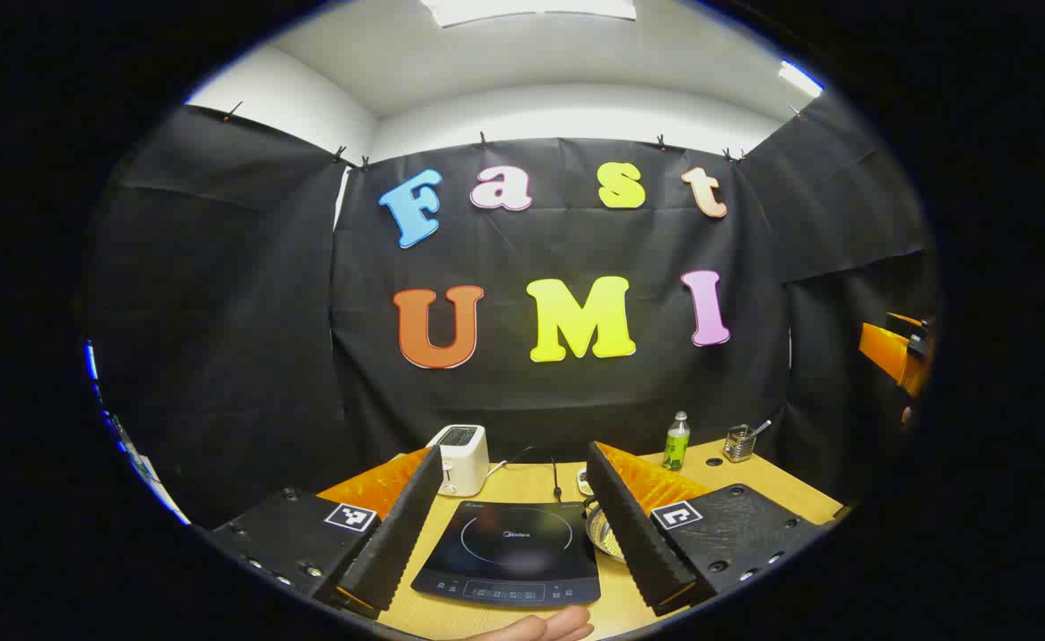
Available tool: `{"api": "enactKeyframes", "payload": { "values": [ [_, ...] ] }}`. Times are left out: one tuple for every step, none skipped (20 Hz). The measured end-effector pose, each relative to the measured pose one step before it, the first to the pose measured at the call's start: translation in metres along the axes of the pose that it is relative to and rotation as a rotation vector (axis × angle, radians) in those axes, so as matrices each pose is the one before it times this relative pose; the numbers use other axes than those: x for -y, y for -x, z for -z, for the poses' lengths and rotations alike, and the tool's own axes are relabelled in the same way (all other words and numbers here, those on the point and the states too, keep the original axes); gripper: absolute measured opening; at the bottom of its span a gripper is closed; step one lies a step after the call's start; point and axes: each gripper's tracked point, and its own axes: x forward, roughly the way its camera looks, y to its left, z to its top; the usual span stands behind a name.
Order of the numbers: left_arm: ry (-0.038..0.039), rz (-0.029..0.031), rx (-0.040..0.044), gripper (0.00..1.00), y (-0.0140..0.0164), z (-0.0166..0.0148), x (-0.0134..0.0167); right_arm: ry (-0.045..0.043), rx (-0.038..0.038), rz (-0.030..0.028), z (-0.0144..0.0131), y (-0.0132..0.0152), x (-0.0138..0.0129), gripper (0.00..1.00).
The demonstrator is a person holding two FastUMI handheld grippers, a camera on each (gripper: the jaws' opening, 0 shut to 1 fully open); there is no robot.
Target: First push the handle of the pot to place it horizontally, then grasp the pot with both hands and set it on the induction cooktop.
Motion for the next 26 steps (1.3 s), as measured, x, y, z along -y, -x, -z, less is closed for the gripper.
{"api": "enactKeyframes", "payload": {
  "values": [
    [0.00249, 0.00360, -0.00538, 0.96, 0.00149, 0.00153, -0.00068, 0.00377, 0.00244, -0.01288, -0.00131, 0.00271, -0.00448, 0.97],
    [0.00104, 0.00370, -0.00165, 0.96, 0.00233, 0.00124, -0.00046, 0.00285, 0.00058, -0.01154, -0.00183, 0.00175, -0.00394, 0.97],
    [0.00190, -0.00277, 0.00706, 0.96, 0.00144, -0.00354, -0.00339, 0.00113, 0.00328, -0.00370, -0.00122, 0.00114, -0.00038, 0.97],
    [-0.00137, -0.00517, 0.00940, 0.96, 0.00082, -0.00393, -0.00340, 0.00012, 0.00336, 0.00377, -0.00145, 0.00132, 0.00139, 1.00],
    [0.00021, -0.00484, 0.00966, 0.96, 0.00000, -0.00192, -0.00155, 0.00013, 0.00497, 0.00222, -0.00082, 0.00038, 0.00151, 0.97],
    [0.00134, -0.00002, 0.00544, 0.96, 0.00028, -0.00259, -0.00114, 0.00099, 0.00346, 0.00175, -0.00081, 0.00018, 0.00053, 1.00],
    [0.00410, 0.00492, 0.00271, 0.96, 0.00077, -0.00004, 0.00017, -0.00058, -0.00093, 0.00740, 0.00153, -0.00031, 0.00330, 1.00],
    [0.00736, -0.00320, 0.00419, 0.96, 0.00003, -0.00178, -0.00072, -0.00112, 0.00316, 0.00750, 0.00013, -0.00049, 0.00296, 0.97],
    [0.00621, -0.00669, 0.00392, 0.96, -0.00009, -0.00151, -0.00255, 0.00174, 0.00277, 0.00942, -0.00029, -0.00166, 0.00341, 0.97],
    [0.00153, -0.00262, 0.00097, 0.96, 0.00022, -0.00056, -0.00089, 0.00429, -0.00134, 0.01072, 0.00063, -0.00163, 0.00436, 0.96],
    [0.00198, -0.00059, 0.00221, 0.96, -0.00054, -0.00025, -0.00014, 0.00030, -0.00343, 0.00523, 0.00308, -0.00264, 0.00179, 1.00],
    [0.00222, 0.00428, 0.00153, 0.96, 0.00023, 0.00013, 0.00126, -0.00201, -0.00531, 0.00345, 0.00190, -0.00239, 0.00147, 0.97],
    [-0.00066, 0.00749, 0.00036, 0.96, 0.00061, 0.00023, 0.00380, -0.00282, -0.00778, 0.00714, 0.00273, -0.00364, 0.00303, 0.97],
    [-0.00349, 0.00881, -0.00093, 0.96, -0.00047, 0.00068, 0.00288, -0.00395, -0.01206, 0.00571, 0.00325, -0.00368, 0.00271, 0.97],
    [-0.00335, 0.00680, 0.00124, 0.96, -0.00059, -0.00037, 0.00211, -0.00735, -0.02144, 0.00103, 0.00612, -0.00347, 0.00016, 1.00],
    [-0.00294, 0.00386, 0.00490, 0.96, -0.00010, -0.00147, 0.00204, -0.00827, -0.02648, -0.00339, 0.00576, -0.00401, -0.00108, 1.00],
    [0.00079, 0.00418, 0.00708, 0.96, 0.00242, -0.00270, 0.00132, -0.00718, -0.01581, -0.00473, 0.00404, -0.00319, -0.00103, 1.00],
    [0.00388, 0.01144, 0.00339, 0.96, 0.00138, -0.00027, 0.00402, -0.00577, -0.01329, -0.00313, 0.00183, -0.00358, -0.00121, 0.97],
    [0.00235, 0.00859, -0.00031, 0.96, 0.00125, 0.00208, 0.00410, -0.00603, -0.01281, -0.00266, 0.00456, -0.00430, -0.00064, 0.97],
    [0.00083, 0.00746, -0.00091, 0.96, 0.00044, 0.00092, 0.00001, -0.00678, -0.01522, -0.00459, 0.00374, -0.00375, -0.00137, 0.97],
    [-0.00316, 0.00344, -0.00010, 0.96, -0.00026, 0.00011, -0.00025, -0.00718, -0.01353, -0.00160, 0.00462, -0.00358, -0.00051, 1.00],
    [-0.00472, -0.00429, 0.00438, 0.96, 0.00072, -0.00077, -0.00110, -0.00860, -0.01054, -0.00352, 0.00417, -0.00372, -0.00024, 0.97],
    [-0.00451, -0.00666, 0.00547, 0.96, 0.00158, -0.00060, -0.00043, -0.00936, -0.00737, -0.00952, 0.00377, -0.00337, -0.00235, 0.97],
    [-0.00345, -0.00329, 0.00384, 0.96, 0.00178, -0.00032, -0.00022, -0.00583, -0.01391, -0.00404, 0.00576, -0.00459, -0.00082, 0.97],
    [-0.00075, -0.00136, 0.00256, 0.96, 0.00409, -0.00017, 0.00064, -0.00586, -0.01603, -0.00725, 0.00936, -0.00433, -0.00013, 0.97],
    [0.00223, -0.00023, 0.00360, 0.96, 0.00459, -0.00027, 0.00126, -0.00737, -0.01332, -0.02283, 0.00805, -0.00416, -0.00451, 0.97]
  ]
}}
